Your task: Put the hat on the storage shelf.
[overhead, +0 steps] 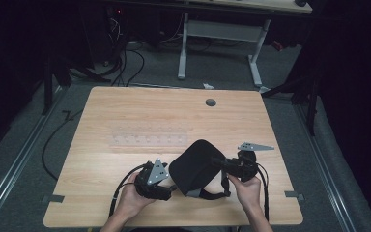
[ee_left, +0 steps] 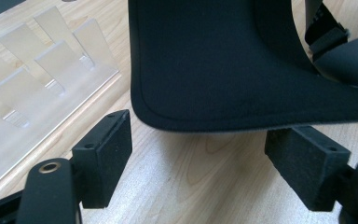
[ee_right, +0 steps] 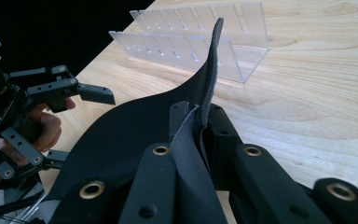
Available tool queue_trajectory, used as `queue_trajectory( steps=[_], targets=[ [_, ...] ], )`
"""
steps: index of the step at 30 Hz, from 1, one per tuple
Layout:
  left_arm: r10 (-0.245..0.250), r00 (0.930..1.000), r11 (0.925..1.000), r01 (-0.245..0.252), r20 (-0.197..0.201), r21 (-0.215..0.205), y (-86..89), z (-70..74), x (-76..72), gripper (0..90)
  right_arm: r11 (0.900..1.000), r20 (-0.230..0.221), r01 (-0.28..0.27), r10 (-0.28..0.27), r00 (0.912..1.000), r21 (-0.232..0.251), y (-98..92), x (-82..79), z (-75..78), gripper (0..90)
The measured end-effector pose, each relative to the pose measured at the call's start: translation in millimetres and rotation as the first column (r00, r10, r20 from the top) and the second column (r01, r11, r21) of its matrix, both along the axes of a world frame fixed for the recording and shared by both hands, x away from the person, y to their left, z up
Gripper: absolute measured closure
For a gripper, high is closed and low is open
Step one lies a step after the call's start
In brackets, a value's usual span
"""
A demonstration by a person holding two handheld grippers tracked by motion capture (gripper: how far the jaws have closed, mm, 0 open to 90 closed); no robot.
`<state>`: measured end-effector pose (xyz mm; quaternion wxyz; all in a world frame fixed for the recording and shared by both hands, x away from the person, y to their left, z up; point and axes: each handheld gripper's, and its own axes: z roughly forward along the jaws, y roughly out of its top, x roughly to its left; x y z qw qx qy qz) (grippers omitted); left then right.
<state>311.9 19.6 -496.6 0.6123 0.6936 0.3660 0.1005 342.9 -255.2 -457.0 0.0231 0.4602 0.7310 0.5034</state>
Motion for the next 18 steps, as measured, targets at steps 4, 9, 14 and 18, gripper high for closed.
queue_trajectory(
  steps=[4,9,14,18],
  targets=[
    [-0.002,1.0000,1.0000,0.002,-0.001,0.007,-0.4,-0.4,0.1,24.7,1.000,-0.007,-0.014,0.014,0.9999,-0.007,5.6,0.6,0.5,83.2],
    [0.010,0.9998,0.9998,-0.011,0.014,0.018,0.1,-0.9,0.4,27.6,1.000,-0.013,-0.030,0.029,0.9995,-0.007,10.3,1.5,1.4,83.0],
    [0.001,0.9994,0.9997,-0.002,0.036,0.023,0.8,0.5,-0.8,37.7,0.999,-0.014,-0.043,0.042,0.9990,-0.005,14.2,1.2,3.2,83.0],
    [-0.011,0.9992,0.9995,0.010,0.037,0.031,-0.2,1.1,-1.4,41.3,0.999,-0.014,-0.047,0.047,0.9988,-0.003,17.4,0.5,5.1,83.0]
  ],
)
